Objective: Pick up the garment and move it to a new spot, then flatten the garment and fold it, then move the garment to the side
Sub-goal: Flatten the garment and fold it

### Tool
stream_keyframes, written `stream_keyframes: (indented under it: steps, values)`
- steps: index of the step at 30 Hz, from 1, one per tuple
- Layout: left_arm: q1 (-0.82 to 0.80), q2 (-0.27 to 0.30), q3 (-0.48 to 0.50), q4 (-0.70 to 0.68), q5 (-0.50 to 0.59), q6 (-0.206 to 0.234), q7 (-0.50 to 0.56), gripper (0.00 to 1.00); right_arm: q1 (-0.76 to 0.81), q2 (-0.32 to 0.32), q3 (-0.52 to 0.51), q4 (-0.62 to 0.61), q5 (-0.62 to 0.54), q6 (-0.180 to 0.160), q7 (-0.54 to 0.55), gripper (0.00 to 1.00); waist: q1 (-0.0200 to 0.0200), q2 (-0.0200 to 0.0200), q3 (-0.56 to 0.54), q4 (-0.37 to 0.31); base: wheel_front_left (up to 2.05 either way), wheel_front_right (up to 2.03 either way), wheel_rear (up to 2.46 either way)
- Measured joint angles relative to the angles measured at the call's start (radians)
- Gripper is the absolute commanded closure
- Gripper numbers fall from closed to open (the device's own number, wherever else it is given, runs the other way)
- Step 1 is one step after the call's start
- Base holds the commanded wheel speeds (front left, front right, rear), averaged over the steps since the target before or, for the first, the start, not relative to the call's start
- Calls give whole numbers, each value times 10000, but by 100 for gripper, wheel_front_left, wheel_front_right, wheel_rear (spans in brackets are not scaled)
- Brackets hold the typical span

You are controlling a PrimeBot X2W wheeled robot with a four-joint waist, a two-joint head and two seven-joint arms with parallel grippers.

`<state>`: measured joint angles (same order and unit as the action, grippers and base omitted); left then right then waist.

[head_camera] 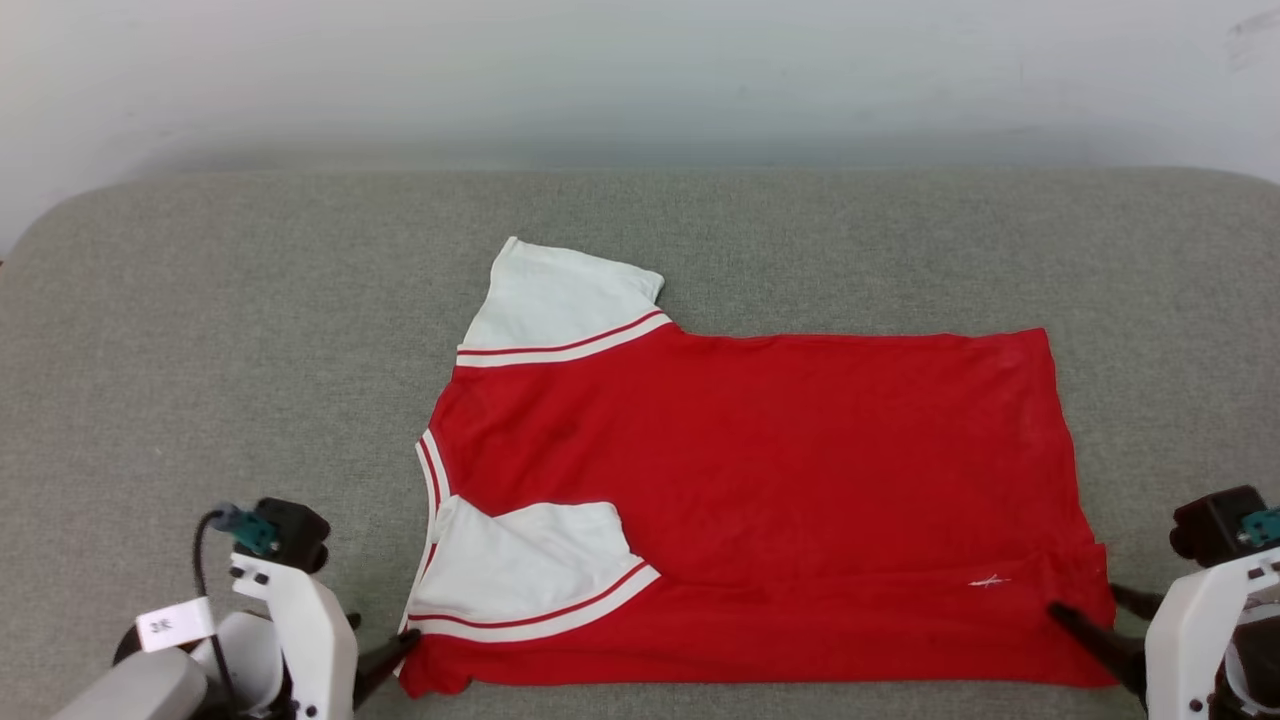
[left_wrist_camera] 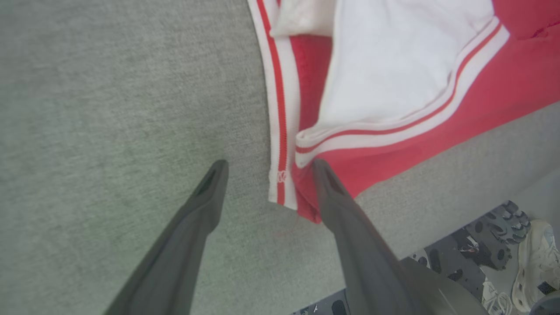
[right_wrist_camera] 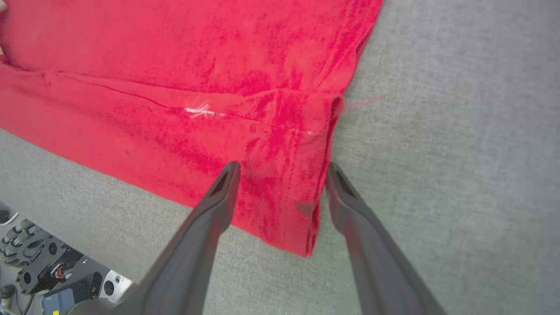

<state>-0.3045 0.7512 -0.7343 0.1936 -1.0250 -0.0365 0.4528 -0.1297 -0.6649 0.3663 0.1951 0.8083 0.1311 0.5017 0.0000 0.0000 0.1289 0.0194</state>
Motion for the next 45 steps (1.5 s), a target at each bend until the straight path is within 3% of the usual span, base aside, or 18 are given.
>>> stream_keyframes:
  steps: [6, 13, 19, 23, 28, 36, 45]
  values:
    - [-185, 426, 667, -439, 314, 140, -1024, 0, 65, 466, -1149, -431, -1022, 0, -1885, 0, 0, 0, -231, -68, 0, 0, 0]
    - [-1465, 464, 1273, -472, 1162, 401, -2119, 0, 7, 2236, -2823, -1549, -2855, 0, -3935, 0, 0, 0, -16, -234, 0, 0, 0]
    - [-3199, -4, 1373, 270, 1530, 167, -2161, 0, 99, 3674, -3452, -3018, -4044, 0, -4495, 0, 0, 0, 501, -488, 0, 0, 0]
    - [-4478, -267, 1275, 922, 1513, -213, -1409, 0, 168, 4111, -3348, -3684, -4406, 0, -4475, 0, 0, 0, 1029, -722, 0, 0, 0]
    - [-6095, -502, 995, 1670, 1091, -518, 483, 0, 169, 4291, -3189, -4174, -4675, 0, -4441, 0, 1, 0, 1849, -1024, 0, 0, 0]
    - [-8277, -640, 658, 2520, 792, -414, 3407, 0, -309, 4435, -2903, -4498, -4740, 0, -4537, 0, 2, 0, 3275, -1507, 0, 0, 0]
    - [-9767, -594, 219, 3254, 1319, -176, 4953, 0, -934, 4435, -2470, -4562, -4740, 0, -4661, 0, 1, 0, 4601, -2030, 0, 0, 0]
